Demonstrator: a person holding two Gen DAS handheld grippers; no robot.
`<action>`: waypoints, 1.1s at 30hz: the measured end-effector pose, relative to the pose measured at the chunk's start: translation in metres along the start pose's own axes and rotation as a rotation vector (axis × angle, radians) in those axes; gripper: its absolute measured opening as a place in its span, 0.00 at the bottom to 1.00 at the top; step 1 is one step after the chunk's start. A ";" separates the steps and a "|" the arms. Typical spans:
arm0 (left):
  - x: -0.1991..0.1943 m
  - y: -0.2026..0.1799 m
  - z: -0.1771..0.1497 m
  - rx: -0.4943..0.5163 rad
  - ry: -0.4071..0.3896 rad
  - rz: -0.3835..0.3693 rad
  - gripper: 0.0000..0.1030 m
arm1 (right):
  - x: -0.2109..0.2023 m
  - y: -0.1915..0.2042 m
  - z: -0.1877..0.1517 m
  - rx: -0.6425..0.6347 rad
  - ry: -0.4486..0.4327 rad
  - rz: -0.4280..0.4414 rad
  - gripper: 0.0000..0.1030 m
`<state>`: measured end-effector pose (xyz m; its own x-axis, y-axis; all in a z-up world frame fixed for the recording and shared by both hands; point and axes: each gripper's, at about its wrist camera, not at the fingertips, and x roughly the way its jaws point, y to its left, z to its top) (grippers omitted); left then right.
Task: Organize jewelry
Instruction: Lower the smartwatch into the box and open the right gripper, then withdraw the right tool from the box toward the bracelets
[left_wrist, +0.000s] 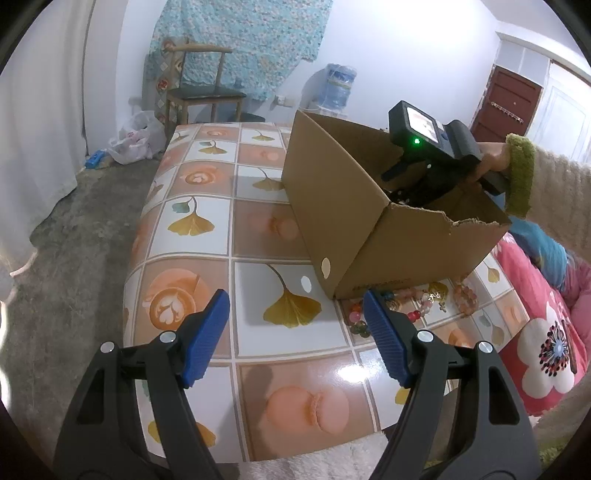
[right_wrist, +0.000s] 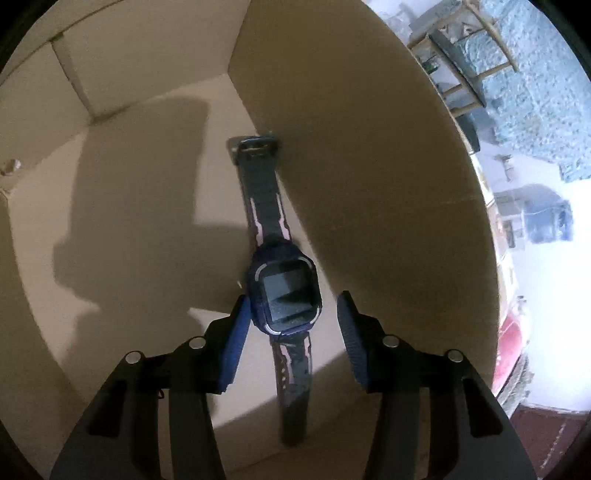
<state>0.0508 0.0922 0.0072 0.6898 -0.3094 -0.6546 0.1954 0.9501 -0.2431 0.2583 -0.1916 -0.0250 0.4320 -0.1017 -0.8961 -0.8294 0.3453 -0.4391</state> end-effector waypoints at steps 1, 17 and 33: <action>0.000 0.000 0.000 0.000 0.000 0.000 0.69 | 0.000 0.003 0.000 -0.026 -0.002 -0.024 0.45; 0.001 -0.009 -0.006 0.015 0.005 -0.014 0.69 | 0.011 0.008 -0.030 -0.052 0.082 -0.020 0.46; -0.021 -0.044 -0.036 0.064 0.044 -0.020 0.74 | -0.067 -0.025 -0.035 0.156 -0.115 -0.117 0.56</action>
<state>0.0025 0.0557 0.0062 0.6546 -0.3285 -0.6809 0.2542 0.9439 -0.2111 0.2374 -0.2261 0.0435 0.5675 -0.0455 -0.8221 -0.7103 0.4780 -0.5167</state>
